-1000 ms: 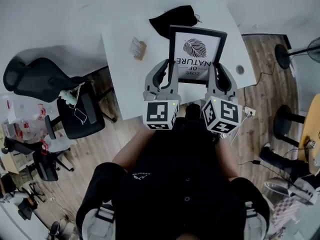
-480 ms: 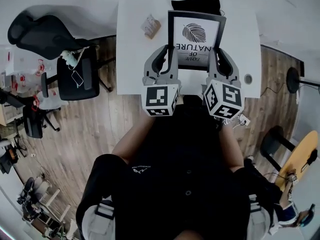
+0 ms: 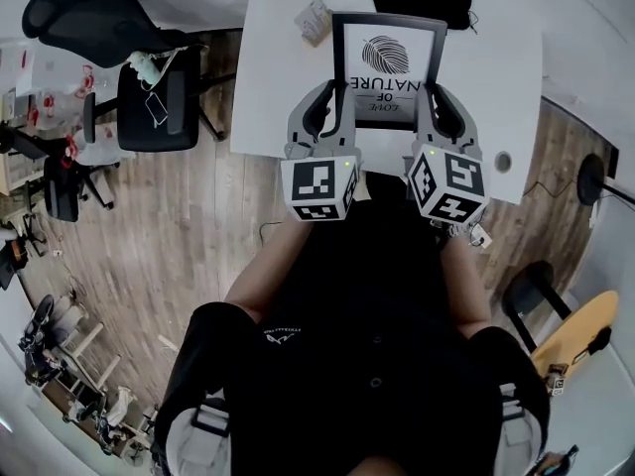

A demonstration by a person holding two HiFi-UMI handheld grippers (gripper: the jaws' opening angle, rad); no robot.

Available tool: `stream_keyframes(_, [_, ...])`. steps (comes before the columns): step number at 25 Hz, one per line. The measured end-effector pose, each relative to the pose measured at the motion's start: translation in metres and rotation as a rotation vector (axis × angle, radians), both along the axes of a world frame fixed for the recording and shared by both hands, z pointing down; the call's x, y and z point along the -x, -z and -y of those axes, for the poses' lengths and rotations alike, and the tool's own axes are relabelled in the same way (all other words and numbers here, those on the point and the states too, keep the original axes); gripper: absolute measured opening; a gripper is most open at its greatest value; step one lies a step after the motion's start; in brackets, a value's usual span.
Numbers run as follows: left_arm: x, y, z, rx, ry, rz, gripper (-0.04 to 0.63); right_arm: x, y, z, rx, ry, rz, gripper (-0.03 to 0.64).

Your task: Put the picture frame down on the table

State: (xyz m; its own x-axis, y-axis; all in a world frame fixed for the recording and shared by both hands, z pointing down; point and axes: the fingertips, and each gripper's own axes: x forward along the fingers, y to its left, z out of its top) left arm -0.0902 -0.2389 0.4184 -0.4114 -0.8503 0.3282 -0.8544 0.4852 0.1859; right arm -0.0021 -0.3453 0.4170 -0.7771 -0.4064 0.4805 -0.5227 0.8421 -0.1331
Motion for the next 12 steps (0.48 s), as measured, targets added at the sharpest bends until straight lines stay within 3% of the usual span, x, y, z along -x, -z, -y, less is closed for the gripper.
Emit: stream_keyframes(12, [-0.007,-0.046,-0.005,0.086,0.053,-0.058,0.074,-0.002,-0.05,-0.002,0.084,0.046,-0.083,0.067])
